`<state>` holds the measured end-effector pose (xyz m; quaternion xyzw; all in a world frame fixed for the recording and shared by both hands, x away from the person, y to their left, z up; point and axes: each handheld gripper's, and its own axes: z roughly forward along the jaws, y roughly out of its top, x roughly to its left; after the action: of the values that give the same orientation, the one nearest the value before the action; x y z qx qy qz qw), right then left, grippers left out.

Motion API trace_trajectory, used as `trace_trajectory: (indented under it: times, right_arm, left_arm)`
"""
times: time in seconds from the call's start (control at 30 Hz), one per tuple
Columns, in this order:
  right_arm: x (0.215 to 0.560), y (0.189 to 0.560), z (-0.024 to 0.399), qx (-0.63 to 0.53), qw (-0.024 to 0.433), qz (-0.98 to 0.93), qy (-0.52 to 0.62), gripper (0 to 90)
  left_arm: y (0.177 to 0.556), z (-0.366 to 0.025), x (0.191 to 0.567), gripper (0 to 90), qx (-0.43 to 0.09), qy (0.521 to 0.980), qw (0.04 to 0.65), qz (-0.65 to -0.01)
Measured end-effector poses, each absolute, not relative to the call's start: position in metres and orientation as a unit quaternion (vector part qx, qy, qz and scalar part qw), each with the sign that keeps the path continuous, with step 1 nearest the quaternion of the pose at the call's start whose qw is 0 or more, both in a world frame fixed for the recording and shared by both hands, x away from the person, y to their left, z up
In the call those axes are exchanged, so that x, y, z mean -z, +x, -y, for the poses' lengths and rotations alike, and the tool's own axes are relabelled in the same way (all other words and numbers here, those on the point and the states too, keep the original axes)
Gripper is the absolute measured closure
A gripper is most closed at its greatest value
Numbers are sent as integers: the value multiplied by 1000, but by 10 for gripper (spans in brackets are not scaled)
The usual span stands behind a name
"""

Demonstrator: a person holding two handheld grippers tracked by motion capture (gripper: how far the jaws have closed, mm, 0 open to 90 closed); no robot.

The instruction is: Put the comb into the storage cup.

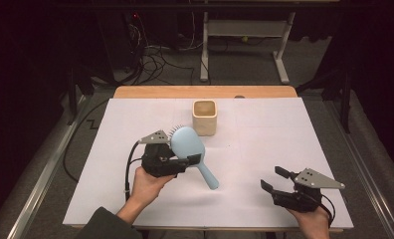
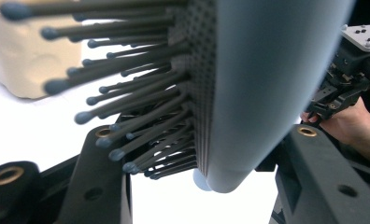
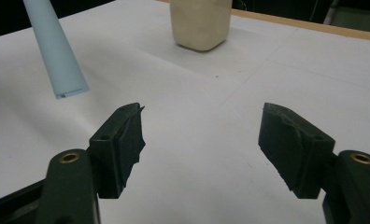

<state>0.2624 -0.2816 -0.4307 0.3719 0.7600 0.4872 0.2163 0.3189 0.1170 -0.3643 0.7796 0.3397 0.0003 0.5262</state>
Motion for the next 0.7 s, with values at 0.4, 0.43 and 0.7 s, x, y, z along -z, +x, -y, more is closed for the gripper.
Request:
trace_trajectory:
  times: [0.4,0.43,0.7]
  right_arm:
    - [438,261,301,-499,233,-743,381,275]
    - [439,261,303,-500,231,-742,382,271]
    - [445,259,311,-498,238,-738,387,272]
  left_arm:
    - [322,-122,360,528,-12,778,522,-349]
    - [323,-123,360,527,-14,778,521,-350]
    - [327,-127,358,524,-22,775,518,-361]
